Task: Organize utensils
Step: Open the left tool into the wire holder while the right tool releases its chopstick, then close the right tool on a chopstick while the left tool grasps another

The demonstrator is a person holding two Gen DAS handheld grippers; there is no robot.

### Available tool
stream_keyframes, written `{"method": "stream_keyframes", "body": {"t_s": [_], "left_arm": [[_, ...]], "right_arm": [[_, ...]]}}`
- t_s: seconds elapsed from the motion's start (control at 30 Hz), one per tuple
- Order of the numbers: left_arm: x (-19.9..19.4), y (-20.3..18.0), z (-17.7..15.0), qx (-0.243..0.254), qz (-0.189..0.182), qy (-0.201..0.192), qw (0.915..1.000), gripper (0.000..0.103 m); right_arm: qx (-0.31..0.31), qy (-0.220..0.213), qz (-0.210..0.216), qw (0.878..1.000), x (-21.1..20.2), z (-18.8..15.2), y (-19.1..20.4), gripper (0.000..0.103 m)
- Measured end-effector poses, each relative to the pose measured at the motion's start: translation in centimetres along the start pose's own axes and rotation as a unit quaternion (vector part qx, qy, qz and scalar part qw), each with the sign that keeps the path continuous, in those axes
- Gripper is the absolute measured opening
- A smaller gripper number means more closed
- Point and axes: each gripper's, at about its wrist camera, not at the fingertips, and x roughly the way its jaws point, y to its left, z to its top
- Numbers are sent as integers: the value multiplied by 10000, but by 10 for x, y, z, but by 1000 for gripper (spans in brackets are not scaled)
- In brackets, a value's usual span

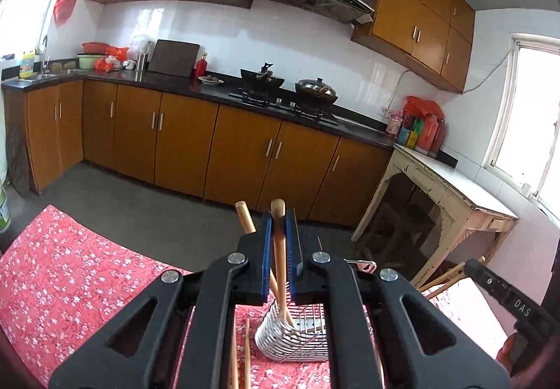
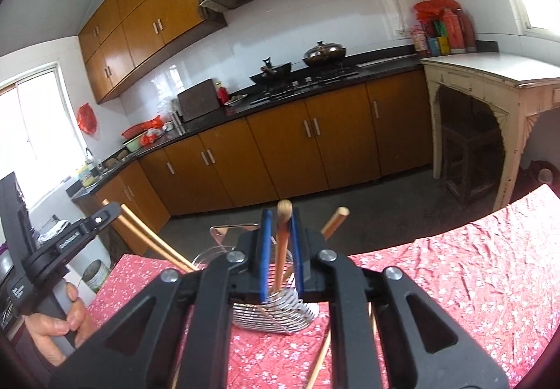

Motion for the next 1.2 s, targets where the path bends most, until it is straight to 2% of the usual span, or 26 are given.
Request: {"method": "stream_keyframes", "body": {"t_s": [0.07, 0.13, 0.17, 0.43, 0.53, 0.6, 0.77, 0.9, 1.03, 1.2], "left_arm": [[-3, 1, 3, 17, 47, -25, 10000, 15], [-10, 5, 5, -21, 108, -76, 9999, 33], [-13, 6, 6, -39, 121, -106, 9999, 35], [-43, 26, 4, -64, 269, -162, 9995, 36], [-54, 37, -8, 29, 383, -138, 9992, 39], [-58, 44, -20, 133, 510, -54, 9986, 40], [-48, 66, -67, 397, 743, 530, 9950, 40], [-32, 77, -115, 543, 725, 1247, 9880, 40], [-24, 81, -152, 700, 647, 1708, 9807, 40], [-24, 77, -169, 776, 422, 1884, 9781, 40]], "right_arm": [[55, -63, -67, 9999, -5, 1, -4, 25], [81, -124, -123, 9998, -12, 2, -8, 26], [88, -164, -159, 9997, -17, 2, -10, 27], [146, -195, -508, 9984, -51, -13, -33, 28], [151, -36, -717, 9973, -58, -31, -48, 28], [155, 216, -916, 9954, -55, -51, -61, 28], [176, 1090, -1156, 9871, -30, -112, -84, 28], [38, 1699, -1128, 9790, -13, -157, -82, 28], [-99, 1986, -1073, 9741, -5, -186, -71, 28], [-393, 2112, -1246, 9687, 5, -199, -64, 28]]}}
